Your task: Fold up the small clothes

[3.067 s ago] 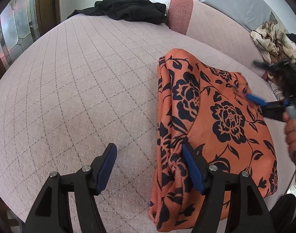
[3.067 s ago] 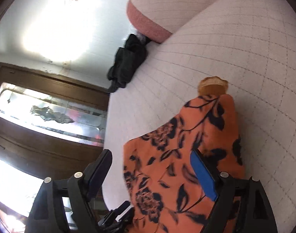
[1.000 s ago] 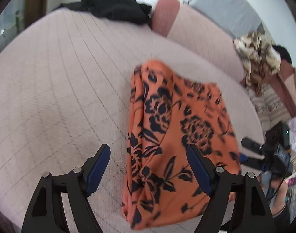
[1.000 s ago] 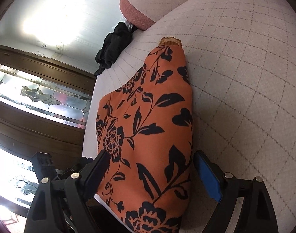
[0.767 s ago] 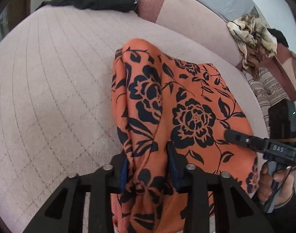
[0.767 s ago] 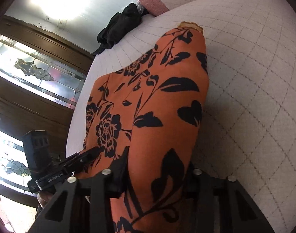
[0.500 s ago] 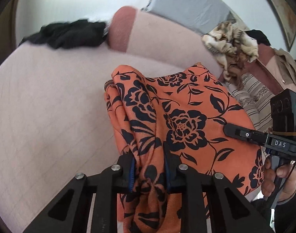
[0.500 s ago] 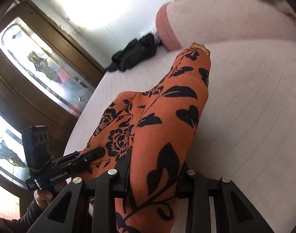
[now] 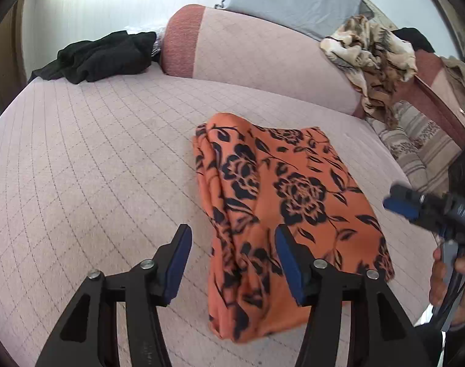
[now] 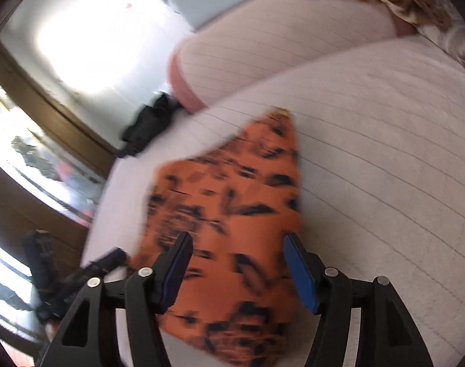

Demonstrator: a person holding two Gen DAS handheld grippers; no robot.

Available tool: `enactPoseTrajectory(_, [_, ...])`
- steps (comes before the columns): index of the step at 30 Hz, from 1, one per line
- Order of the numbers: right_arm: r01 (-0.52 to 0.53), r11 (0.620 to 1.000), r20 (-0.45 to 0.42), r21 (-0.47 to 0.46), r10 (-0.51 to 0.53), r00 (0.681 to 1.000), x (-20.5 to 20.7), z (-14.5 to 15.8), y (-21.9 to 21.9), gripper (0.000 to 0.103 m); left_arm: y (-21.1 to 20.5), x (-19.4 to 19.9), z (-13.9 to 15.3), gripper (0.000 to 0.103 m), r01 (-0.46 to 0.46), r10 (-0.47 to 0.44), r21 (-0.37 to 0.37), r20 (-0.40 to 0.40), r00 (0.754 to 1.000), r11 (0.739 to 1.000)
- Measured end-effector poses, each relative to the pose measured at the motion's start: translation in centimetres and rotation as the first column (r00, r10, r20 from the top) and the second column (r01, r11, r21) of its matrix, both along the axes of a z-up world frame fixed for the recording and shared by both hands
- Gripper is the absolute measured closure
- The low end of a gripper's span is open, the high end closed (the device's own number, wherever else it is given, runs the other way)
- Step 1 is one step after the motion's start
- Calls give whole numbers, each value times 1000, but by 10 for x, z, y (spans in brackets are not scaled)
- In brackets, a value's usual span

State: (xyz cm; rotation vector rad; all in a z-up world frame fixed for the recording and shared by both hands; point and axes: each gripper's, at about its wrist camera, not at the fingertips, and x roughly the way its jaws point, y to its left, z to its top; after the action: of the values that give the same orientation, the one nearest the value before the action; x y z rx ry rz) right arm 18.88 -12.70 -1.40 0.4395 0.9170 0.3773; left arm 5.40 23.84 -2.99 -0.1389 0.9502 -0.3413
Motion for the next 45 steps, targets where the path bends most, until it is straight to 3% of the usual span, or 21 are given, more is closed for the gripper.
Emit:
enactPoseTrajectory(2, [-63,995,20,78,61,998,-1,5,14,26,-9,0,-20,43,27,-24,81,-39,999,996])
enactPoseTrajectory(3, [-83,990,8,110,83,997,1,0,21,20,-13,4,-41,40,27,-15,128,-101,995,991])
enactPoseTrajectory(5, [-85,989,-108,125,98,989,13,-35,37,17,2,0,-50,29,-24,33,72,-130,991,997])
enactPoseTrajectory(6, [-74,990,-168,118,94,981,16,-54,41,17,6,-2,-46,29,-38,46,61,-137,990,997])
enactPoseTrajectory(7, [-67,991,-139,112,82,987,14,-55,41,17,9,-7,-39,29,-43,50,57,-128,990,997])
enactPoseTrajectory(10, [-44,995,-139,87,56,989,20,-34,50,16,19,-27,-19,29,-38,40,37,-46,998,999])
enactPoseTrajectory(12, [-82,990,-95,116,93,991,30,-15,72,16,33,-39,-15,29,-47,47,21,-15,999,999])
enactPoseTrajectory(15, [-183,934,-115,308,228,967,54,-6,122,16,63,-49,-17,29,-107,106,-20,-20,994,994])
enactPoseTrajectory(17, [-185,891,-169,414,275,946,75,-22,161,16,79,-51,-22,29,-128,127,-37,-21,992,991])
enactPoseTrajectory(21, [-29,909,-335,417,183,924,112,-91,202,16,99,-53,-28,29,-171,166,-71,-70,984,983])
enactPoseTrajectory(23, [-10,914,-303,406,145,942,107,-84,205,15,106,-54,-25,29,-183,177,-85,-66,982,980])
enactPoseTrajectory(26, [-73,913,-258,401,188,948,97,-60,210,15,110,-57,-25,29,-192,184,-112,-75,980,975])
enactPoseTrajectory(29, [-57,928,-211,369,143,967,106,-49,203,12,100,-60,-25,29,-150,144,-112,-59,988,982])
enactPoseTrajectory(31, [-21,944,-263,329,113,958,123,-71,197,10,94,-64,-25,29,-126,123,-81,-37,992,989])
enactPoseTrajectory(32, [6,934,-289,358,105,951,125,-83,194,10,92,-65,-25,29,-115,114,-68,-27,993,991])
enactPoseTrajectory(36, [-33,894,-200,447,136,970,93,-44,186,10,90,-68,-26,29,-108,108,-41,1,994,993])
enactPoseTrajectory(39, [-100,922,-123,375,156,980,33,-17,181,10,86,-71,-25,29,-110,111,-24,20,994,994])
enactPoseTrajectory(42, [-93,985,-47,148,101,994,-48,6,178,10,74,-80,-16,29,-103,102,27,39,994,994])
enactPoseTrajectory(45, [-25,992,35,-126,29,999,-131,20,180,9,57,-92,0,25,-121,118,62,53,992,991])
